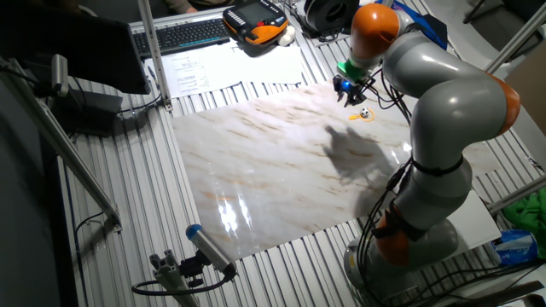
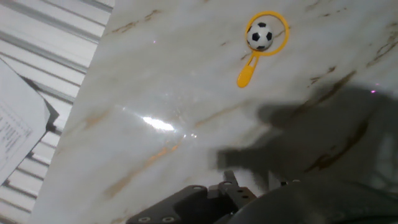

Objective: Remove the bubble ring from the ball

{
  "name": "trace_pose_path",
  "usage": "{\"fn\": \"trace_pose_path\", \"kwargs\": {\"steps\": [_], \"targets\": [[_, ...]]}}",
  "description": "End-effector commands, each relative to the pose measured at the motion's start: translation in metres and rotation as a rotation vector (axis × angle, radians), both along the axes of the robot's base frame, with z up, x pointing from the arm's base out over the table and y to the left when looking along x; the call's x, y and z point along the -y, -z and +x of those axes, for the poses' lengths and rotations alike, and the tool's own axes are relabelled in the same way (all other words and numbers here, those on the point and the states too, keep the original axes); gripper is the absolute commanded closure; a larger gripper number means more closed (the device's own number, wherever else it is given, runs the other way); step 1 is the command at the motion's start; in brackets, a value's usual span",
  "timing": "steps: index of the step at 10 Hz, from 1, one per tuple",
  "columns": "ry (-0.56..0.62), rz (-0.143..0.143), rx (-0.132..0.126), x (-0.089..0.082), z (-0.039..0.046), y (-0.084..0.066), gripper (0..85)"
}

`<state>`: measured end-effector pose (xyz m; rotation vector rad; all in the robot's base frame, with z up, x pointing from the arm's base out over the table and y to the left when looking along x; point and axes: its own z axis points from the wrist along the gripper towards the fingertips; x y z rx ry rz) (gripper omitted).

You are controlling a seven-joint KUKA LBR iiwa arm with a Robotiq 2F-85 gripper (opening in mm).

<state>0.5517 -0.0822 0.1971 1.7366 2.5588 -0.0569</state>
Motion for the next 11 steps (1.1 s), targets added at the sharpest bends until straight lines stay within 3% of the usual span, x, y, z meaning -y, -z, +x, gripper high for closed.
{"fn": "trace_pose_path", "kwargs": {"steps": [1, 2, 4, 6, 11], "targets": [[0.042, 0.018, 0.015, 0.009, 0.0024, 0.004, 51.0], [0.05, 0.036, 0.014, 0.02, 0.0044, 0.01, 51.0], [0.071, 0.038, 0.014, 0.034, 0.012, 0.02, 51.0], [0.103, 0.025, 0.035, 0.042, 0.017, 0.031, 51.0], [0.14, 0.042, 0.083, 0.079, 0.0208, 0.066, 51.0]]}}
